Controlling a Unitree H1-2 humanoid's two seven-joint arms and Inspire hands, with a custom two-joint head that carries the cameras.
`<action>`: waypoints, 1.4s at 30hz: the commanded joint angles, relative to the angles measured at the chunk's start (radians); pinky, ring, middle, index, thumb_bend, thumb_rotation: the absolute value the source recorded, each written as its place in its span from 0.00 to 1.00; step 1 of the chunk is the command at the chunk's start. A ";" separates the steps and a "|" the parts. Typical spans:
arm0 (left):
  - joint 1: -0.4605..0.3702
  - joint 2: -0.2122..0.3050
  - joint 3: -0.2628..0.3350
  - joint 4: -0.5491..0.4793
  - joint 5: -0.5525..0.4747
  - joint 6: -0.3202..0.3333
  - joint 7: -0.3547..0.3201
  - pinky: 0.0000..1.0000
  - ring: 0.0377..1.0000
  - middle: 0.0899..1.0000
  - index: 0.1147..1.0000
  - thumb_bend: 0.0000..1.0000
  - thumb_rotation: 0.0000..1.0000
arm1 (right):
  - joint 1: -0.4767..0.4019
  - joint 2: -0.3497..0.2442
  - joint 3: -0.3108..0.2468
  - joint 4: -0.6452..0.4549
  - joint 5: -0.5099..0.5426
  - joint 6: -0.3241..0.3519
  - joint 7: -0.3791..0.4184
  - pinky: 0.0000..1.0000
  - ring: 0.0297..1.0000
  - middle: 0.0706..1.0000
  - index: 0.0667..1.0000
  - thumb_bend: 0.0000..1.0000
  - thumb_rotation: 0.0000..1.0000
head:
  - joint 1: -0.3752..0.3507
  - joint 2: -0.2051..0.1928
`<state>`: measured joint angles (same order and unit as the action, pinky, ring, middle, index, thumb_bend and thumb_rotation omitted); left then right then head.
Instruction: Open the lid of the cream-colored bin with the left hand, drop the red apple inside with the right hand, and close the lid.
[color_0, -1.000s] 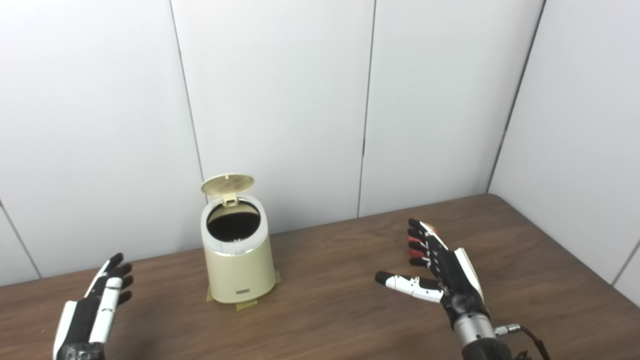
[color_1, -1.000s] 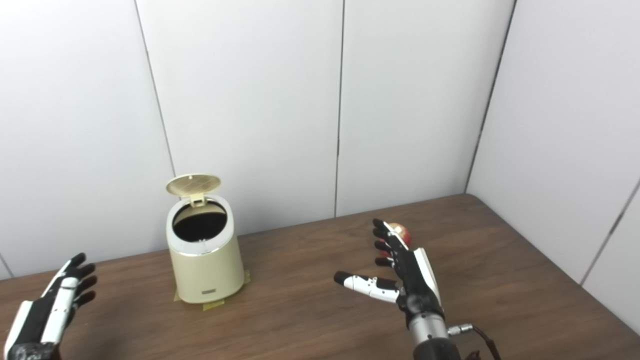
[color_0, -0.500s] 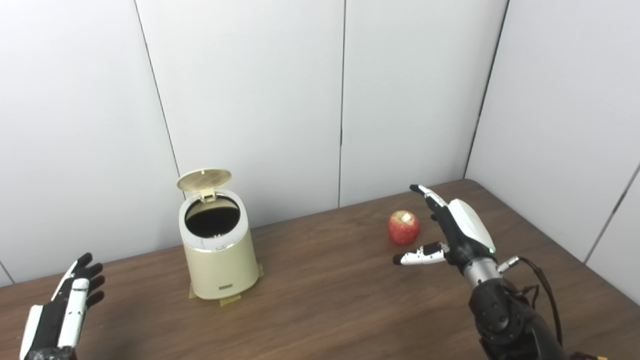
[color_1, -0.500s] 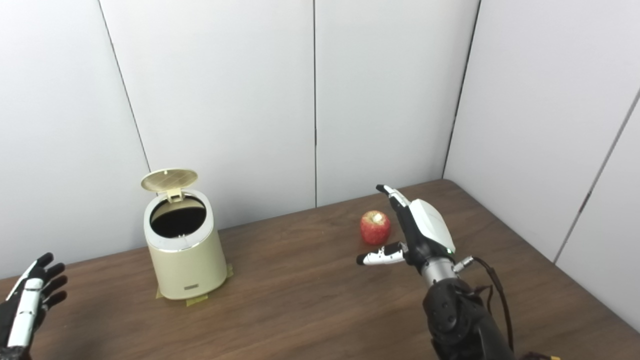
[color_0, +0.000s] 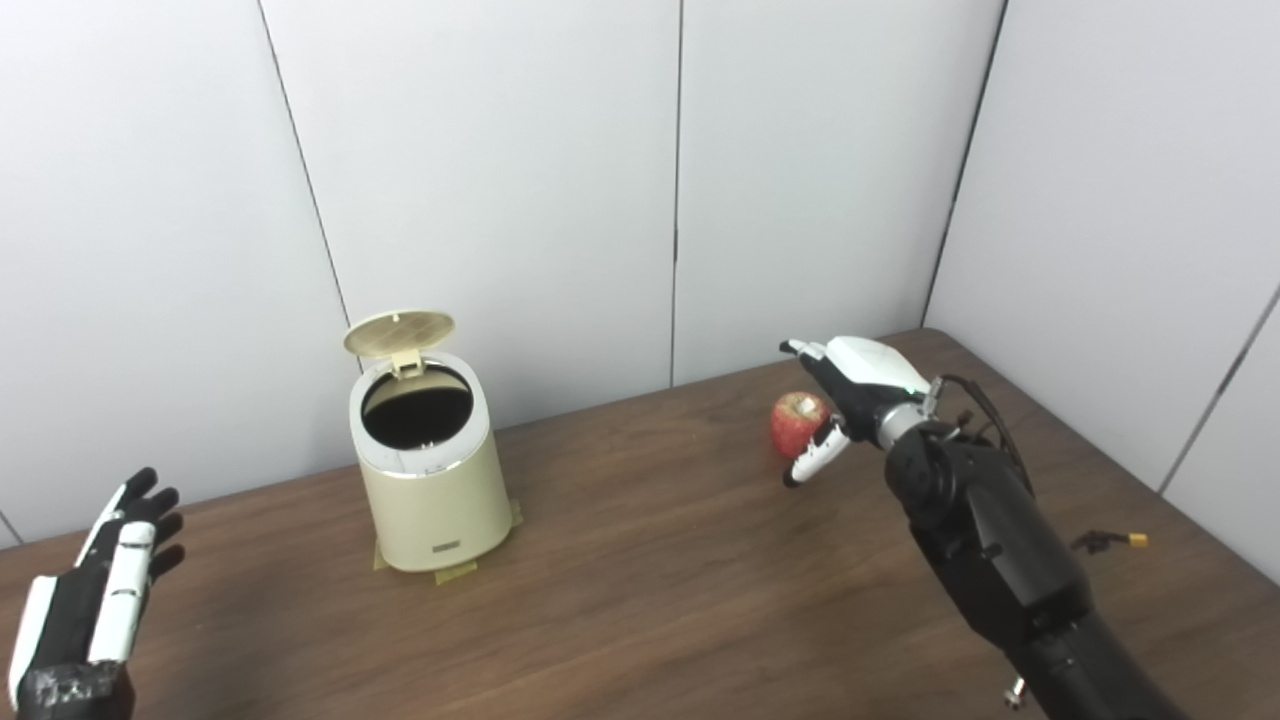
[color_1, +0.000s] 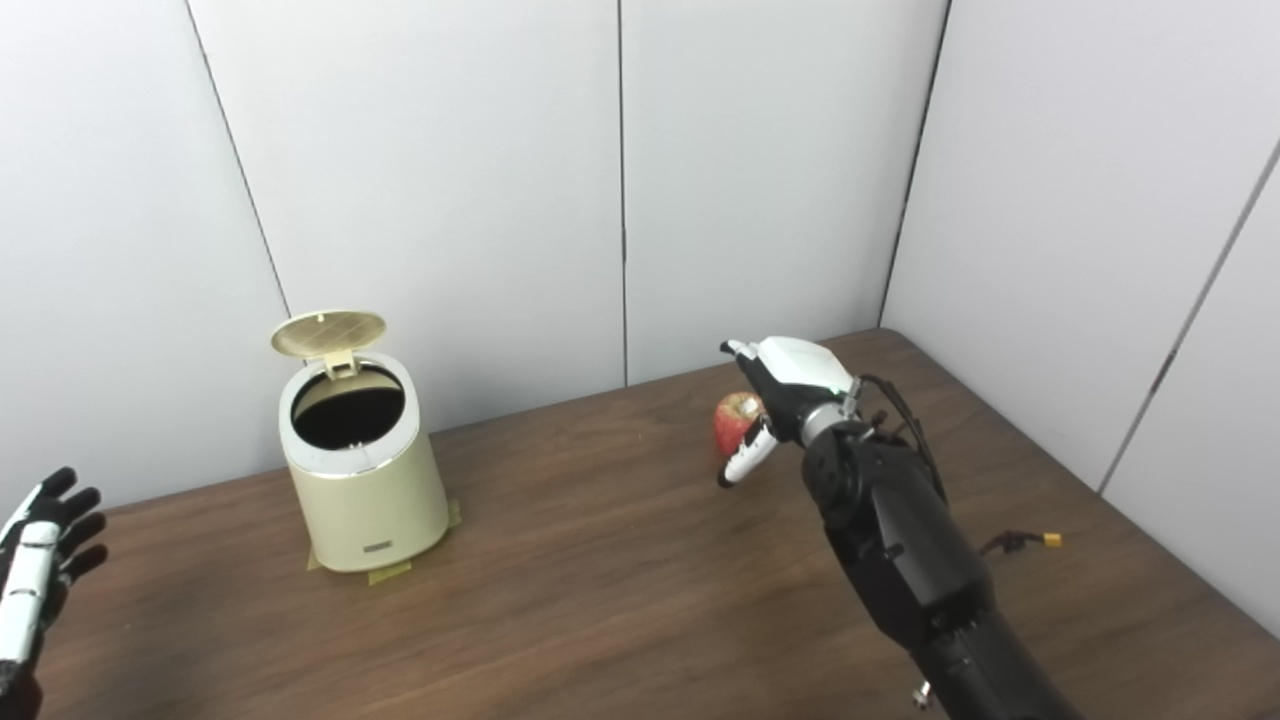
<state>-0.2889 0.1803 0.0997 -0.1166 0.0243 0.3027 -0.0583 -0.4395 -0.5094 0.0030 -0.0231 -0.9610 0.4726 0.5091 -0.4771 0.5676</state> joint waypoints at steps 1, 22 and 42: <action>-0.044 0.017 0.001 -0.048 -0.010 0.003 -0.005 0.89 0.91 0.92 0.97 0.46 0.92 | -0.081 -0.021 -0.024 0.001 -0.024 -0.003 0.016 0.73 0.93 0.94 0.91 0.88 0.13 | 0.000 0.001; -0.035 0.033 -0.016 -0.134 0.027 0.105 0.003 0.90 0.91 0.91 0.94 0.33 0.95 | -0.263 -0.052 0.100 0.354 0.024 -0.004 -0.047 0.75 0.91 0.93 0.87 0.88 0.15 | 0.003 0.014; -0.046 0.050 -0.011 -0.145 0.008 0.130 -0.027 0.91 0.93 0.93 0.95 0.26 0.99 | -0.273 -0.065 0.228 0.457 0.033 -0.003 -0.026 0.70 0.86 0.90 0.85 0.84 0.12 | -0.018 0.018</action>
<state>-0.2884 0.2113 0.0887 -0.2329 0.0338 0.4506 -0.0838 -0.6641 -0.5442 0.2312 0.4603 -0.9055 0.4667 0.4852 -0.4939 0.5844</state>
